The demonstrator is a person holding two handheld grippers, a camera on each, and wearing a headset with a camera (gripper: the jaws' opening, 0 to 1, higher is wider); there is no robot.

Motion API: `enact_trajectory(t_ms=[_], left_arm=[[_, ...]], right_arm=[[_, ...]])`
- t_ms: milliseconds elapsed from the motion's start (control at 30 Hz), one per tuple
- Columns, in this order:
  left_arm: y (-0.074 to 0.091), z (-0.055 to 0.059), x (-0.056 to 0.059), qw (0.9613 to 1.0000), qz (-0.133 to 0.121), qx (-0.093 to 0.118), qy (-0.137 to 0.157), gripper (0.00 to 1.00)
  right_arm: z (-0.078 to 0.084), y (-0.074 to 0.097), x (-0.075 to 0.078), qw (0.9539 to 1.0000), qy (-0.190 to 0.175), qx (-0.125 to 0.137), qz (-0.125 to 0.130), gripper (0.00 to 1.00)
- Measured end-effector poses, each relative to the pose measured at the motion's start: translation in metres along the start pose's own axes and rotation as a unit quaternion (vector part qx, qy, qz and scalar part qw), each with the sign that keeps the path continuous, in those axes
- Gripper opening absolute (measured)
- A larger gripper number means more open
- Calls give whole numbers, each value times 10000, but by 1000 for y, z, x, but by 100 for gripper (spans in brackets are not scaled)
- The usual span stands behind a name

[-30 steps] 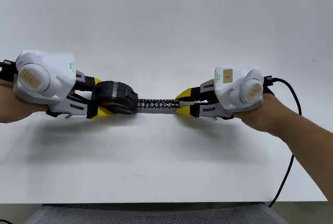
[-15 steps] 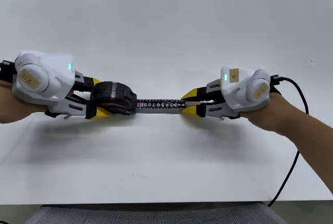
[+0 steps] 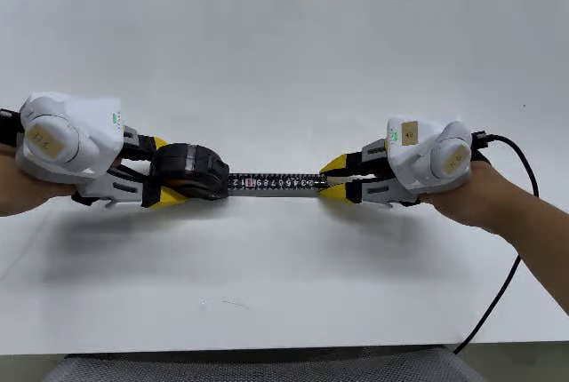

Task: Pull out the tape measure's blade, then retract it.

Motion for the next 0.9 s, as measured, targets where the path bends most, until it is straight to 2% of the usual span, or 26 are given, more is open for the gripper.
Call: enact_trajectory(t_ms=[367, 900], left_arm=[[0, 0, 1, 10000, 6, -19, 2, 28], [0, -1, 1, 10000, 15, -32, -1, 28]], right_arm=[[13, 9, 1, 9999, -2, -96, 35, 8], [21, 22, 0, 9998, 4, -217, 40, 8]])
Point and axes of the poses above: the centre of the closed fingertips' face, and the gripper's own axes: y roughly backward along the fingers, x roughly to its right, z roughly out of its underside, the point moved 2 cm from there along y, roughly backward along the fingers, and after that the axes turned 8 degrees about y, right-handed, at the moved point
